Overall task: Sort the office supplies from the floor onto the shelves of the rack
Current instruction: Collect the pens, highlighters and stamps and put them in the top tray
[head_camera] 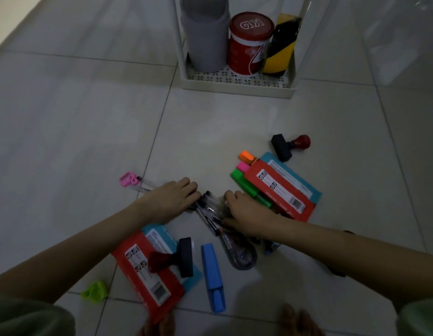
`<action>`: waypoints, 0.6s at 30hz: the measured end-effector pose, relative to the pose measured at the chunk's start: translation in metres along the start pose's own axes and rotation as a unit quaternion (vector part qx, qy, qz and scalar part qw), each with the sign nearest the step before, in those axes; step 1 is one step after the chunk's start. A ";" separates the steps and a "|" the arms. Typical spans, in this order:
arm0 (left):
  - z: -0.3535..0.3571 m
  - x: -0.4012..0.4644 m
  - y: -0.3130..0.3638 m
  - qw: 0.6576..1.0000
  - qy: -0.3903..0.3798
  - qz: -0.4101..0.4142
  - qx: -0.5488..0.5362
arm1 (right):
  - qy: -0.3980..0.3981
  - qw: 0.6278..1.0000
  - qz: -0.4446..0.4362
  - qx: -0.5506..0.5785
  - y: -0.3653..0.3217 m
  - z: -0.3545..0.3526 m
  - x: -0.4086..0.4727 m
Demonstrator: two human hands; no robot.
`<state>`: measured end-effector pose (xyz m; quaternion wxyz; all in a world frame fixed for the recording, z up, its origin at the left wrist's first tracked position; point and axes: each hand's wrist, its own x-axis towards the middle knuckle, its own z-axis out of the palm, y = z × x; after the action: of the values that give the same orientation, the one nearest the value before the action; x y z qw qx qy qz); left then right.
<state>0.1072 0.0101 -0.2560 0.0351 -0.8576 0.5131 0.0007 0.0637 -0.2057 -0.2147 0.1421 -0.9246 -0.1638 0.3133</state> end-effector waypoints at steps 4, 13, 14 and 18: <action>0.000 0.003 0.008 0.999 0.013 0.031 0.010 | 0.116 0.990 0.001 -0.083 0.005 -0.020 -0.005; -0.002 0.007 0.009 0.999 0.004 0.042 -0.024 | 0.035 0.975 0.178 -0.127 0.041 -0.045 -0.010; -0.004 0.007 0.009 0.998 -0.011 0.037 -0.045 | 0.026 0.981 0.166 -0.096 0.046 -0.048 -0.010; -0.012 0.007 0.009 0.996 -0.055 0.017 -0.068 | -0.013 0.987 0.152 -0.053 0.056 -0.072 -0.011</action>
<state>0.1019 -0.0015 -0.2449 0.0042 -0.8477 0.5238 0.0832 0.1130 -0.2722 -0.1743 0.0410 -0.9410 -0.0391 0.3337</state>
